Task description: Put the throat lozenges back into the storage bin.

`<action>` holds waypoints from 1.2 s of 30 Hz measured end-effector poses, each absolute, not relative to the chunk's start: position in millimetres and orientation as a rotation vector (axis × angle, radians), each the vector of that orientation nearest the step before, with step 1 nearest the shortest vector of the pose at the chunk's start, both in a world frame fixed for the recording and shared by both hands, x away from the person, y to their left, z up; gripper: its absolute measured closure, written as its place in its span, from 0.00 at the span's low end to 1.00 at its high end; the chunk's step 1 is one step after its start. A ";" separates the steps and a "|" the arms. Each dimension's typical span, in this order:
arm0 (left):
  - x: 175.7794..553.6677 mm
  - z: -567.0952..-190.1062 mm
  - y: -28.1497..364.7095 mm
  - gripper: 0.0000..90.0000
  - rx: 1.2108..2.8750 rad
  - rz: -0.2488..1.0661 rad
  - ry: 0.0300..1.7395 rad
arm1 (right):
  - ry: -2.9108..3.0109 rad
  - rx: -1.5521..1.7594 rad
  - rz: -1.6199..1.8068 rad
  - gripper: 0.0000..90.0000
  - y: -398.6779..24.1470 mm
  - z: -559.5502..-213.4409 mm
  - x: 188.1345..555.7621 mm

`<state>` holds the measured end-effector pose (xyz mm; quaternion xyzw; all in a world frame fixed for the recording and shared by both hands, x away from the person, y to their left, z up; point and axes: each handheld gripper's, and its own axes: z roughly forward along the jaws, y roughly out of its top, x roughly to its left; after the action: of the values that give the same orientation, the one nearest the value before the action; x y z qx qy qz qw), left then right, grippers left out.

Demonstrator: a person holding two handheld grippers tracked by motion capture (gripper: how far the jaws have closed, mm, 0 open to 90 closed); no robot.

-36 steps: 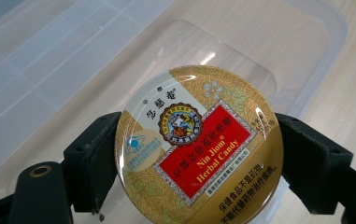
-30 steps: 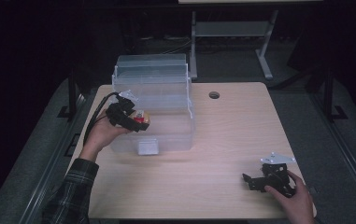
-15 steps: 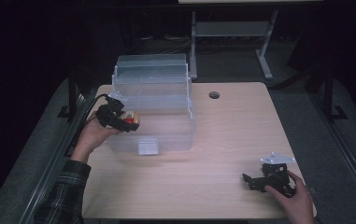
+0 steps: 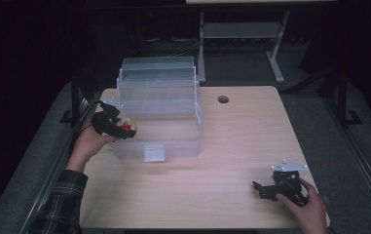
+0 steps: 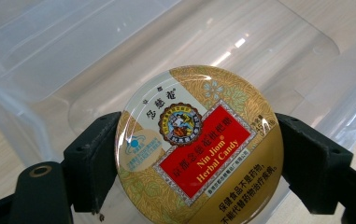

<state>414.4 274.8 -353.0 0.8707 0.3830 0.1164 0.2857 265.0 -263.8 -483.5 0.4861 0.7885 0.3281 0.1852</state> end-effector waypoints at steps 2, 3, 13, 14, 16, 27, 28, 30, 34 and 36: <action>414.1 -353.1 277.2 0.22 2.327 0.314 1.030 | 2.222 1.370 0.924 0.00 -263.8 -483.5 265.0; 414.0 -352.6 278.6 0.22 2.334 0.313 1.030 | 2.222 1.369 0.924 0.00 -263.8 -483.6 265.0; 412.9 -352.5 286.3 0.22 2.333 0.324 1.050 | 2.222 1.370 0.924 0.00 -263.8 -483.6 265.0; 412.9 -352.7 287.1 0.22 2.330 0.323 1.053 | 2.222 1.370 0.924 0.00 -263.8 -483.6 265.0; 413.0 -353.0 287.4 0.22 2.334 0.324 1.053 | 2.222 1.369 0.924 0.00 -263.8 -483.6 265.0; 412.8 -354.1 288.9 0.21 2.348 0.324 1.050 | 2.222 1.370 0.924 0.00 -263.8 -483.5 265.0; 412.8 -354.1 288.9 0.21 2.348 0.324 1.050 | 2.222 1.370 0.924 0.00 -263.8 -483.5 265.0; 412.9 -354.4 289.0 0.21 2.349 0.321 1.051 | 2.222 1.369 0.924 0.00 -263.8 -483.5 265.0; 413.3 -354.6 289.1 0.20 2.352 0.325 1.049 | 2.222 1.370 0.924 0.00 -263.8 -483.5 265.0; 413.2 -353.7 289.1 0.20 2.340 0.331 1.048 | 2.222 1.370 0.924 0.00 -263.8 -483.5 265.0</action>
<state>413.2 289.1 -353.7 0.8704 0.3899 0.1229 0.2745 265.0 -263.8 -483.5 0.4861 0.7885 0.3280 0.1853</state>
